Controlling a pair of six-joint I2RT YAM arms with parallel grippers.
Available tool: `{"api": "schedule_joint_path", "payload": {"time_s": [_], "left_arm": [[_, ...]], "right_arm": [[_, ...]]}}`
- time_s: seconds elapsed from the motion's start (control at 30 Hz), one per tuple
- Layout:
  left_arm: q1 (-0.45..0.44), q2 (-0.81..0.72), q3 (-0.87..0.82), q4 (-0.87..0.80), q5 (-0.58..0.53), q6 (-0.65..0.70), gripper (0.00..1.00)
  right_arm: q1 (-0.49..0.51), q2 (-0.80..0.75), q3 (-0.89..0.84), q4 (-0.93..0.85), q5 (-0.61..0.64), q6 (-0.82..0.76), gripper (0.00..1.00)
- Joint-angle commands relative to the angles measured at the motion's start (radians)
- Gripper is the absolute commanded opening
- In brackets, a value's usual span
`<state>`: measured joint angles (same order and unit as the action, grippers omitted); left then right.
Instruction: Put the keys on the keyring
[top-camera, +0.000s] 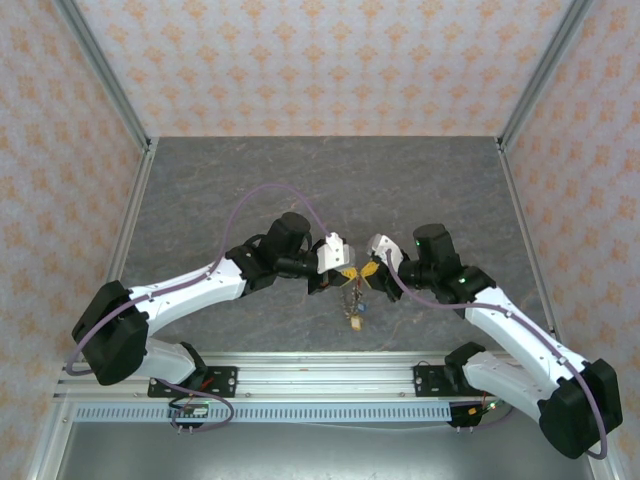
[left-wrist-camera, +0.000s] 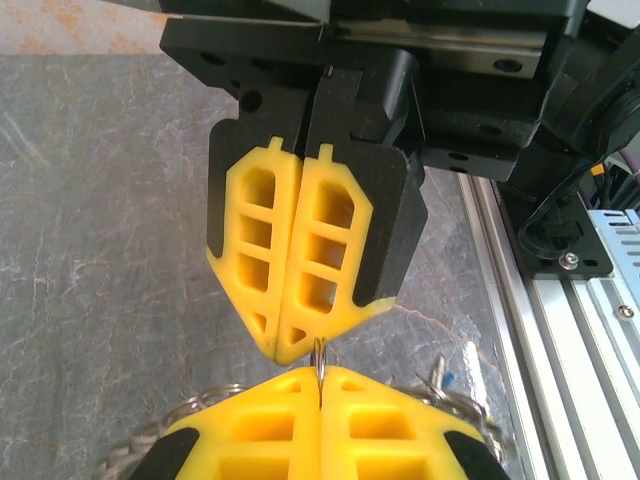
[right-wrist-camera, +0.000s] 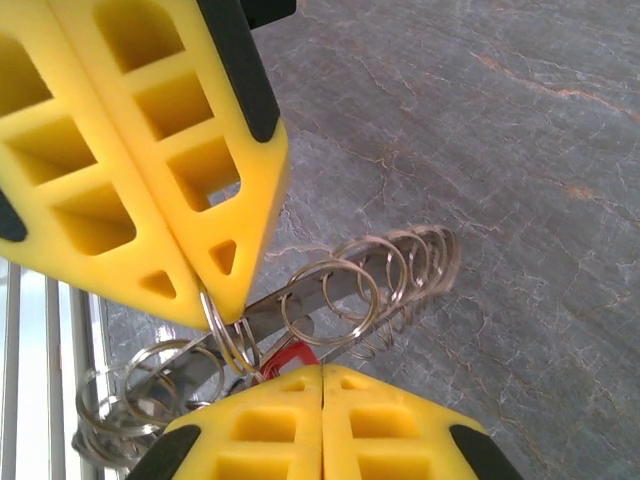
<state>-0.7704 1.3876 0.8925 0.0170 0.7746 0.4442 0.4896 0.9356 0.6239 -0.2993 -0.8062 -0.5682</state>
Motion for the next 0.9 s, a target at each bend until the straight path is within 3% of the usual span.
{"api": "schedule_joint_path", "payload": {"time_s": [0.0, 0.2, 0.47, 0.87], "left_arm": [[0.002, -0.035, 0.001, 0.088, 0.022, -0.011, 0.0], [0.002, -0.033, 0.006, 0.072, 0.004, -0.001, 0.0], [0.002, -0.034, 0.011, 0.057, 0.005, 0.008, 0.0], [0.002, -0.041, 0.022, 0.032, 0.02, 0.02, 0.0]], "right_arm": [[-0.001, -0.027, -0.008, 0.036, 0.017, 0.029, 0.08], [-0.002, -0.096, 0.01, -0.02, 0.118, -0.014, 0.17], [-0.001, -0.094, 0.047, -0.079, -0.063, -0.153, 0.23], [-0.001, -0.036, 0.034, 0.057, -0.083, -0.132, 0.2]]}}
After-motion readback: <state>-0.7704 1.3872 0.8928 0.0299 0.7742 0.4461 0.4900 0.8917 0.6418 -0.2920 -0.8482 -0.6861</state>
